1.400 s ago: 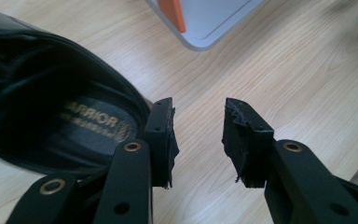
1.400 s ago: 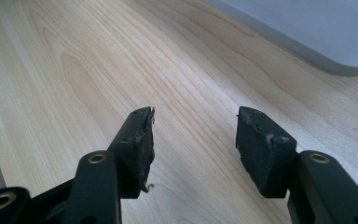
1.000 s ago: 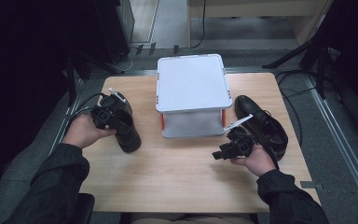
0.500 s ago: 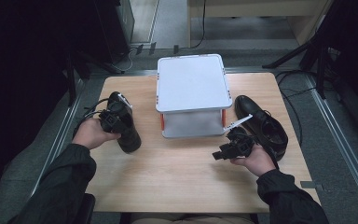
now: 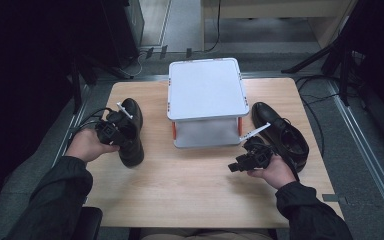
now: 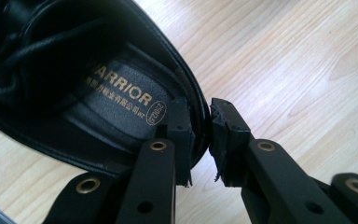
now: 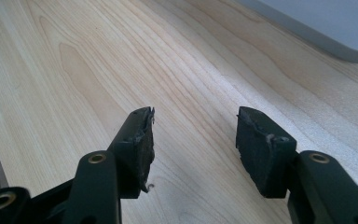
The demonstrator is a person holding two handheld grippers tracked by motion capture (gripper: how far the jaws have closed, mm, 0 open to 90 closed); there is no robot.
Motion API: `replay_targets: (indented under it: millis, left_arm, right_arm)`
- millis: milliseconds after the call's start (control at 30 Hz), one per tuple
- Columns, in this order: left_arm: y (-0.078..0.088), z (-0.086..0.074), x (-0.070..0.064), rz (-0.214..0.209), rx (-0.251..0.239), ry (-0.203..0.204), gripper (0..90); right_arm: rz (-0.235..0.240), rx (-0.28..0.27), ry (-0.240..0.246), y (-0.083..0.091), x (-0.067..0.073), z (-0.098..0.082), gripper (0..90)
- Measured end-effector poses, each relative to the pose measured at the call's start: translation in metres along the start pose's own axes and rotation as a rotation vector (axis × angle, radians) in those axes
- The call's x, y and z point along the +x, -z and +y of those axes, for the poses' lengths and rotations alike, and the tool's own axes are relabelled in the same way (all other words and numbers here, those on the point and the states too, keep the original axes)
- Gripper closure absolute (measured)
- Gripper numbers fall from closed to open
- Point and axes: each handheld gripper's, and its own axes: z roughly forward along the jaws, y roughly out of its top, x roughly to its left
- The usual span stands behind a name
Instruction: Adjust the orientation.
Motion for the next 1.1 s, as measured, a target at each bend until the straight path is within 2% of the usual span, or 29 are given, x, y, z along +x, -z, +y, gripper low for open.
replay_targets:
  millis: [267, 367, 433, 500, 533, 600, 667, 800, 933, 1100]
  left_arm:
    - [0.001, -0.008, 0.005, -0.014, -0.005, 0.021, 79.9]
    - [0.005, -0.007, 0.006, -0.031, -0.025, 0.050, 75.3]
    - [0.011, -0.006, 0.009, -0.039, -0.048, 0.085, 73.3]
    - [0.020, -0.007, 0.013, -0.020, -0.063, 0.147, 73.4]
    - [0.025, -0.008, 0.017, -0.027, -0.082, 0.181, 73.3]
    - [0.032, -0.010, 0.022, -0.028, -0.098, 0.219, 72.4]
    - [0.039, -0.013, 0.030, -0.023, -0.112, 0.292, 70.8]
    - [0.041, -0.021, 0.046, -0.005, -0.104, 0.402, 68.4]
    - [0.038, -0.027, 0.059, -0.004, -0.119, 0.471, 66.7]
    - [0.024, -0.027, 0.066, -0.027, -0.113, 0.505, 66.0]
  right_arm:
    - [0.002, 0.007, 0.005, -0.002, 0.001, 0.001, 47.0]
    - [-0.001, 0.009, 0.002, -0.002, 0.000, 0.001, 47.0]
    - [0.001, 0.008, 0.002, -0.001, 0.000, 0.000, 46.9]
    - [0.001, 0.007, 0.004, -0.001, 0.000, 0.000, 47.0]
    - [0.002, 0.007, 0.004, -0.001, 0.000, 0.000, 47.0]
    - [0.001, 0.008, 0.003, -0.001, 0.000, 0.000, 46.9]
    - [0.001, 0.008, 0.005, -0.001, 0.000, 0.000, 46.9]
    - [0.001, 0.010, 0.005, -0.001, 0.000, 0.000, 46.9]
    - [0.001, 0.011, 0.005, -0.001, 0.000, 0.000, 46.9]
    - [0.000, 0.013, 0.003, -0.002, 0.000, 0.000, 46.9]
